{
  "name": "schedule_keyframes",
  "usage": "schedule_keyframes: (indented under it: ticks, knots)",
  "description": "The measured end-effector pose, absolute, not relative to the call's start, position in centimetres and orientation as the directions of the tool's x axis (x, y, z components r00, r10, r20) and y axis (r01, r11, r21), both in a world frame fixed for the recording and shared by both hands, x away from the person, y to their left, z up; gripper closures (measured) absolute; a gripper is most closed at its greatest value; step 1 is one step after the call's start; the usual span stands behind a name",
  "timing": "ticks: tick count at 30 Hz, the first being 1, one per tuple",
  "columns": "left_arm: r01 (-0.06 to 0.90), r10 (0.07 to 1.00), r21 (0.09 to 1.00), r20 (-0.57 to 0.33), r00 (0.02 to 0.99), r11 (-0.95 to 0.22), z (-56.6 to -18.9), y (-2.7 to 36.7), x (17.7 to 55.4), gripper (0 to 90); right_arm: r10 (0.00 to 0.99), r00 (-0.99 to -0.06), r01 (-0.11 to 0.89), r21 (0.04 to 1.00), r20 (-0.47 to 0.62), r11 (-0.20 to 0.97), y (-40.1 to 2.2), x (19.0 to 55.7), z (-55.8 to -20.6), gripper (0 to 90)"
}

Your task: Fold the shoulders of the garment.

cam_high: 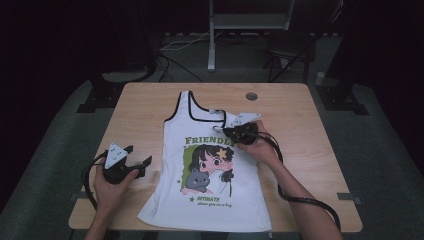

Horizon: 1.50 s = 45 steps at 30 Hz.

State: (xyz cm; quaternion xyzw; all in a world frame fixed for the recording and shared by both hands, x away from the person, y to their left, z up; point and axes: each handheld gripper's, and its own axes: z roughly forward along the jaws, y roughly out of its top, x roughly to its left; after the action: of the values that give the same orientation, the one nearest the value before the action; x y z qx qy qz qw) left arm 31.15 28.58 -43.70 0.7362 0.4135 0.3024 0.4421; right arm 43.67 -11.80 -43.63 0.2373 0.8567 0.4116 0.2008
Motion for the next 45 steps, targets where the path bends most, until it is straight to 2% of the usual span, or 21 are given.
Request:
schedule_keyframes:
  ticks: [4, 11, 14, 16, 17, 19, 24, 31, 35, 38, 40, 45]
  knots:
    - [0.342, 0.877, 0.901, 0.078, 0.475, -0.265, -43.7, 28.6, 31.1, 20.1, 0.557, -0.816, 0.239, 0.789, -0.152, 0.565, -12.1, 43.4, -44.0, 76.2]
    - [0.343, 0.876, 0.900, 0.082, 0.476, -0.270, -43.7, 28.5, 31.1, 20.1, 0.544, -0.824, 0.214, 0.804, -0.156, 0.555, -11.9, 43.1, -42.9, 56.5]
    - [0.342, 0.875, 0.899, 0.085, 0.477, -0.274, -43.7, 28.5, 31.1, 20.1, 0.532, -0.831, 0.206, 0.798, -0.163, 0.566, -11.2, 43.1, -43.1, 55.4]
    - [0.342, 0.875, 0.899, 0.084, 0.476, -0.273, -43.7, 28.5, 31.1, 20.1, 0.527, -0.835, 0.215, 0.789, -0.157, 0.576, -10.6, 43.1, -43.6, 57.2]
    - [0.342, 0.875, 0.900, 0.082, 0.477, -0.271, -43.7, 28.5, 31.1, 20.1, 0.533, -0.831, 0.227, 0.781, -0.156, 0.582, -10.3, 43.1, -44.0, 62.6]
    - [0.342, 0.875, 0.900, 0.083, 0.477, -0.272, -43.7, 28.5, 31.1, 20.1, 0.543, -0.827, 0.241, 0.782, -0.145, 0.575, -10.2, 43.1, -44.1, 65.6]
    - [0.342, 0.874, 0.899, 0.083, 0.478, -0.273, -43.7, 28.5, 31.1, 20.1, 0.576, -0.808, 0.268, 0.791, -0.127, 0.550, -10.4, 43.5, -44.2, 81.3]
    - [0.343, 0.874, 0.899, 0.083, 0.479, -0.274, -43.7, 28.5, 31.1, 20.1, 0.562, -0.827, 0.289, 0.831, -0.034, 0.476, -10.8, 42.9, -43.6, 83.7]
    - [0.345, 0.873, 0.897, 0.085, 0.479, -0.277, -43.7, 28.4, 31.1, 20.1, 0.563, -0.826, 0.300, 0.817, -0.035, 0.492, -11.0, 42.7, -44.1, 82.3]
    - [0.342, 0.874, 0.898, 0.087, 0.479, -0.277, -43.7, 28.4, 31.1, 20.1, 0.567, -0.823, 0.295, 0.826, -0.035, 0.480, -11.0, 42.7, -44.0, 78.3]
    - [0.342, 0.874, 0.898, 0.089, 0.478, -0.278, -43.7, 28.4, 31.1, 20.1, 0.576, -0.817, 0.303, 0.827, -0.031, 0.474, -10.9, 42.7, -43.9, 72.1]
    - [0.343, 0.874, 0.898, 0.087, 0.478, -0.277, -43.7, 28.4, 31.1, 20.1, 0.643, -0.766, 0.340, 0.847, -0.003, 0.408, -11.1, 42.5, -43.6, 47.9]
